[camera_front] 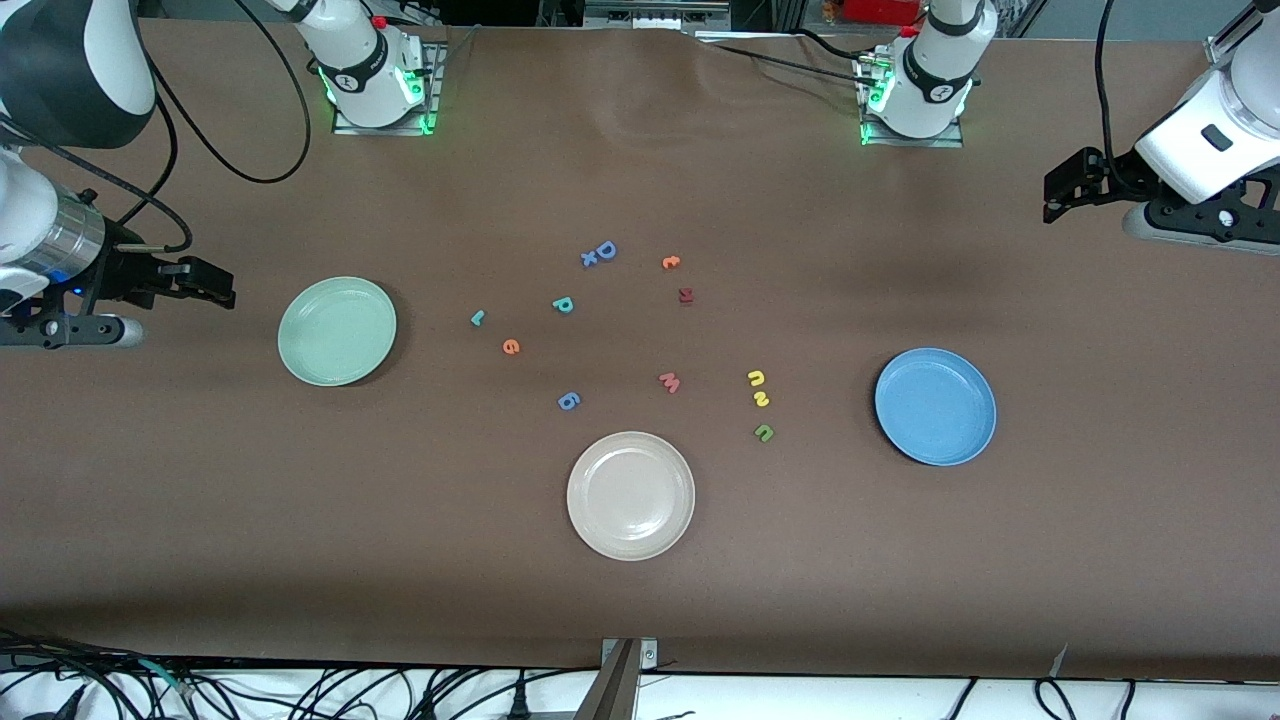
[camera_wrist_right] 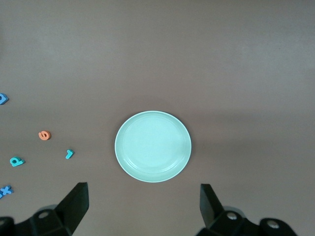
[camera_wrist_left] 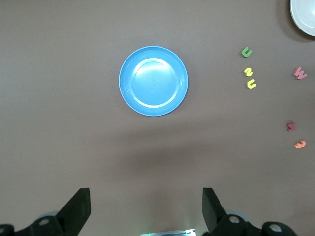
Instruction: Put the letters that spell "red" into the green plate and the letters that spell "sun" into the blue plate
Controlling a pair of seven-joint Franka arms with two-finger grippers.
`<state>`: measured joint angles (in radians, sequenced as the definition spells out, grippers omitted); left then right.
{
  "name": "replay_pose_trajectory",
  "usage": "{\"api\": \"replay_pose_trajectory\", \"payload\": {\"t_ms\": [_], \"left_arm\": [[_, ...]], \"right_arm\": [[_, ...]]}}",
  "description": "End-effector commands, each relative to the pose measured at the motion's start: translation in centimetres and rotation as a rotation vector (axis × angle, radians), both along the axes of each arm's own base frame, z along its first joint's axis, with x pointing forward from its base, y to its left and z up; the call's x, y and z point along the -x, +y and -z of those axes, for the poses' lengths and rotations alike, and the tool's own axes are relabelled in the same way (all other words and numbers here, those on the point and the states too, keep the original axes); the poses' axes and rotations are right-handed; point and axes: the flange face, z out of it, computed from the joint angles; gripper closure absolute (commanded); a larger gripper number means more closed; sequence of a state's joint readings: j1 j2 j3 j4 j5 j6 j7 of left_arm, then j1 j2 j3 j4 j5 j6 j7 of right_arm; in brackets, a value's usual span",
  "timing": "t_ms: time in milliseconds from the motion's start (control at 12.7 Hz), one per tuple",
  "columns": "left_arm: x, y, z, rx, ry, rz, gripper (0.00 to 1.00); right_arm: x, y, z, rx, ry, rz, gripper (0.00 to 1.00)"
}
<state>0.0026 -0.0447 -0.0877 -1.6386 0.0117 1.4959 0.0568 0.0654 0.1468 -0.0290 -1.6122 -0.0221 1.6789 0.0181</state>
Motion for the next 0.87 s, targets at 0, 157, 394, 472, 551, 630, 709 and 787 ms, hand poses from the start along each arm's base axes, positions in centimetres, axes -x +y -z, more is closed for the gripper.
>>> {"api": "replay_pose_trajectory", "payload": {"t_ms": [0, 157, 394, 472, 551, 630, 709, 787], "left_arm": [[-0.12, -0.15, -0.50, -0.013, -0.007, 0.001, 0.00], [-0.04, 0.26, -0.58, -0.012, -0.007, 0.002, 0.00], [-0.01, 0.02, -0.64, -0.012, -0.007, 0.004, 0.00], [-0.01, -0.15, -0.65, -0.012, -0.009, 0.004, 0.00], [0.01, -0.15, -0.64, -0.013, -0.007, 0.001, 0.00], [-0.01, -0.15, -0.65, -0.013, -0.009, 0.001, 0.00], [-0.06, 0.12, -0.56, -0.014, -0.006, 0.002, 0.00], [-0.09, 0.45, -0.56, -0.013, -0.006, 0.001, 0.00]], "right_arm": [[0.51, 0.01, -0.60, 0.011, -0.004, 0.006, 0.00], [0.50, 0.01, -0.67, 0.011, -0.006, 0.006, 0.00], [0.42, -0.08, -0.56, 0.011, -0.004, 0.007, 0.00], [0.42, -0.08, -0.56, 0.011, -0.004, 0.007, 0.00], [0.40, -0.06, -0.57, 0.009, -0.006, 0.008, 0.00], [0.34, -0.06, -0.39, 0.010, -0.003, 0.008, 0.00], [0.37, -0.06, -0.37, 0.010, 0.000, 0.008, 0.00], [0.36, -0.06, -0.38, 0.010, -0.001, 0.008, 0.00]]}}
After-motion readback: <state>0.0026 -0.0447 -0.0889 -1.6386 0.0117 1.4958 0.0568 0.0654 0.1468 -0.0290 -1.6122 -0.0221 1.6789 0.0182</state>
